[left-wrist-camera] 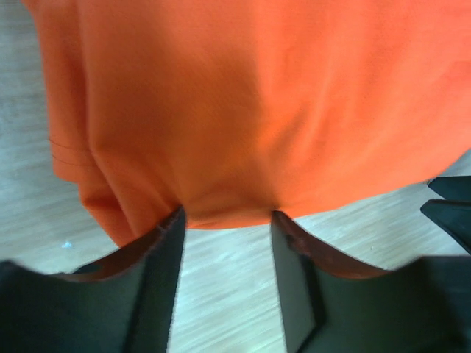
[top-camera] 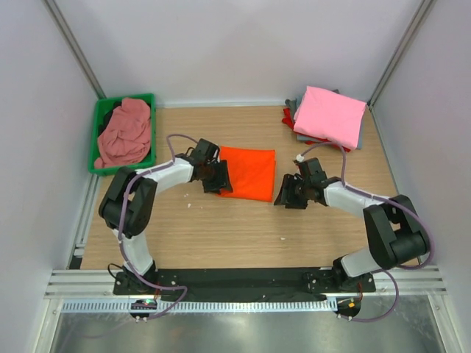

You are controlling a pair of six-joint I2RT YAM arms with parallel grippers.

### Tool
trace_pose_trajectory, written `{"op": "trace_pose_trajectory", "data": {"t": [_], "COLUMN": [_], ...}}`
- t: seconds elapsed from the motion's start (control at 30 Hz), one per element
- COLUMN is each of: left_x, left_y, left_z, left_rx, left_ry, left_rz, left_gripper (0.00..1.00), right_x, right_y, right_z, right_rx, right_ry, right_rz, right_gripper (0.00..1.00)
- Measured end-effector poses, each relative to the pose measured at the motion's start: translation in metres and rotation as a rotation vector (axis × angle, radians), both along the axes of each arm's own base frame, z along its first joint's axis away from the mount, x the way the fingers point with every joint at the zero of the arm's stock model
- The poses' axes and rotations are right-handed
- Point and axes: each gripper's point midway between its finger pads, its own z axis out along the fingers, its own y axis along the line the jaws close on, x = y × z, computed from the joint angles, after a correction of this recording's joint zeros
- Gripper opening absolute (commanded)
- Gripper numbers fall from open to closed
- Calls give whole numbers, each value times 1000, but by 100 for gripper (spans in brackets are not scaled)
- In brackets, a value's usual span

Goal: Fold and stack the t-shirts
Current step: Fold the tshirt, then neatly place the folded tshirt to the corner

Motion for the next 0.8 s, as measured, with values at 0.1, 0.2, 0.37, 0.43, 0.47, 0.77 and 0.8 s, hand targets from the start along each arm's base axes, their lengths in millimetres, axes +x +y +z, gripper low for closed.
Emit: {"op": "trace_pose_trajectory", "data": {"t": [0.1, 0.2, 0.37, 0.43, 0.47, 0.77, 0.8], "left_x": [-6, -10, 2, 5, 4, -28, -33], "left_y": [2, 8, 15, 18, 19, 49, 53], "left_z": [7, 21, 59, 70, 75, 130, 140], "left_rx": [10, 31, 70, 84, 88, 126, 122], "left_ry": [2, -2, -80, -100, -108, -180, -201], "left_rz": [-8, -5, 0, 0, 0, -11, -8], "left_gripper": [61, 64, 64, 64, 64, 67, 67], "right_x": [-13, -12, 5, 17, 24, 102, 110], "right_y": [-5, -6, -4, -2, -1, -6, -4], "right_z": [7, 24, 38, 38, 35, 17, 16], "right_rx": [-10, 2, -6, -5, -4, 97, 110], "right_ry": [14, -32, -75, -75, -71, -75, -85], "right_rz": [0, 5, -1, -7, -12, -94, -93], "right_gripper": [72, 91, 100, 100, 100, 89, 85]}}
